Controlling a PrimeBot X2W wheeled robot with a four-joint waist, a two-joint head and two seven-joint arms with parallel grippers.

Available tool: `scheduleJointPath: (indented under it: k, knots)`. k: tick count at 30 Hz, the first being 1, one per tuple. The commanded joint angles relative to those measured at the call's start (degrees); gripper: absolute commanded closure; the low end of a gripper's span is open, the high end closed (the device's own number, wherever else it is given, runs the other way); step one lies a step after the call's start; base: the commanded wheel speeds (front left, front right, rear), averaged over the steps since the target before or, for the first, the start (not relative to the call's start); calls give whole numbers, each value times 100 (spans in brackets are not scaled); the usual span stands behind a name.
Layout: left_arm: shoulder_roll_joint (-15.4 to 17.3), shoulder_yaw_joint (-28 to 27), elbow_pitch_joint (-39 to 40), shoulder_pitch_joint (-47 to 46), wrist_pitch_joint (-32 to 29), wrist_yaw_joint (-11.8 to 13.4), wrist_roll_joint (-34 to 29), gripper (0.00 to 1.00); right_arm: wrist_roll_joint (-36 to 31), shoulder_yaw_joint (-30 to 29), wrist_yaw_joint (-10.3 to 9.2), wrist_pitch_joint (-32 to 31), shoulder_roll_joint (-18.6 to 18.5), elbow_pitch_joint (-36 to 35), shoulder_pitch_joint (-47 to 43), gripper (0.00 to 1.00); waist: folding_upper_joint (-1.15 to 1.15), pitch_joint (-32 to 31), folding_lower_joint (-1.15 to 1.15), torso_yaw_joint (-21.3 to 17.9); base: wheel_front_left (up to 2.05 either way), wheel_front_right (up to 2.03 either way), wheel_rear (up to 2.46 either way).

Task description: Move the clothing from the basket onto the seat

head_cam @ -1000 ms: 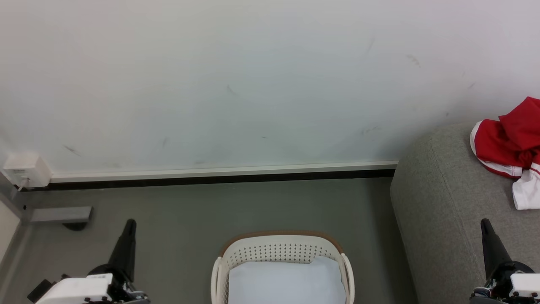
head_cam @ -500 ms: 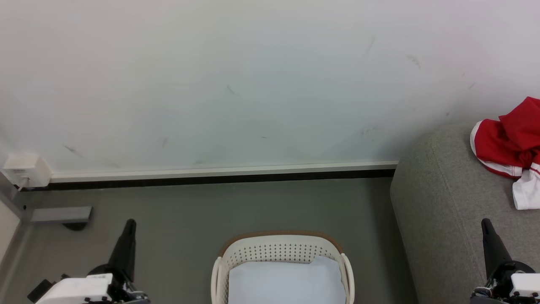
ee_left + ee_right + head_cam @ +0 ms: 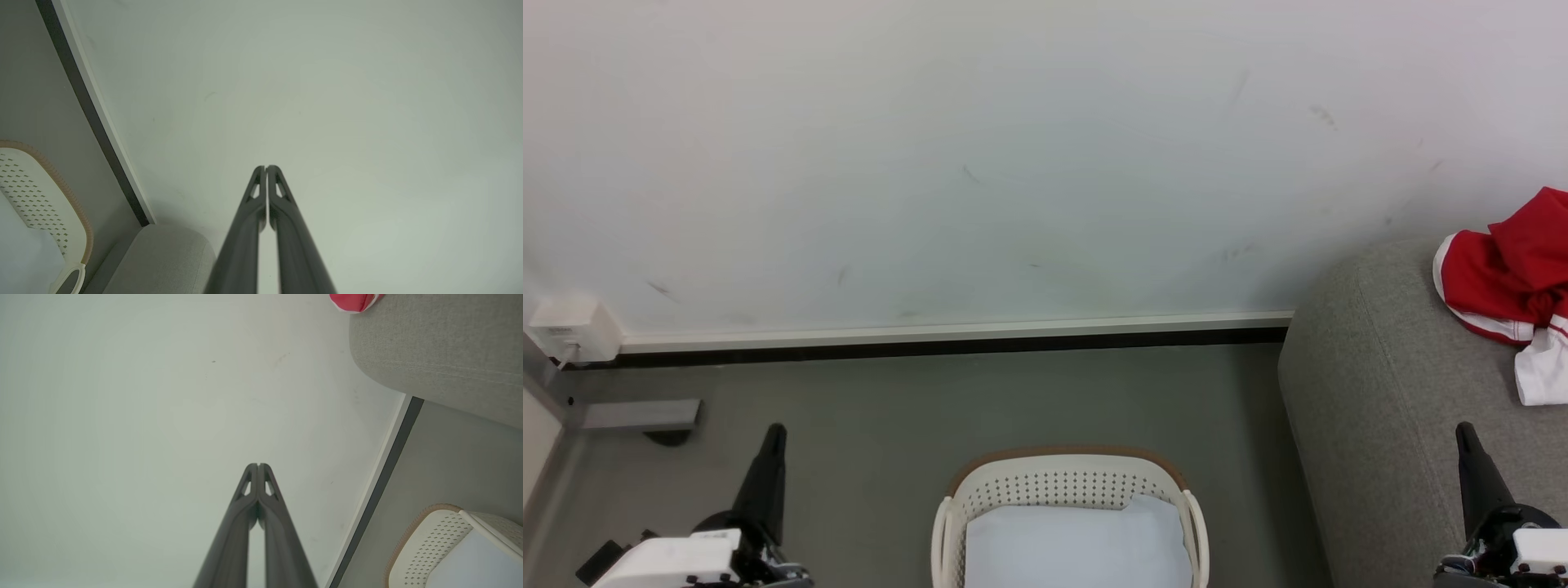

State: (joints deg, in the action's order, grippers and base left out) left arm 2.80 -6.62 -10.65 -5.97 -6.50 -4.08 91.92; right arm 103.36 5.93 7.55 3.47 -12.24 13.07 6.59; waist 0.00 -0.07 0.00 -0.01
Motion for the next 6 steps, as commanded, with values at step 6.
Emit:
scheduleJointPath:
  k: [6]
  knots:
    - [11, -17, 13, -36, -24, -29, 82, 100, 27, 31, -12, 24, -60, -22, 31, 100, 0, 0, 0, 0, 0, 0, 0]
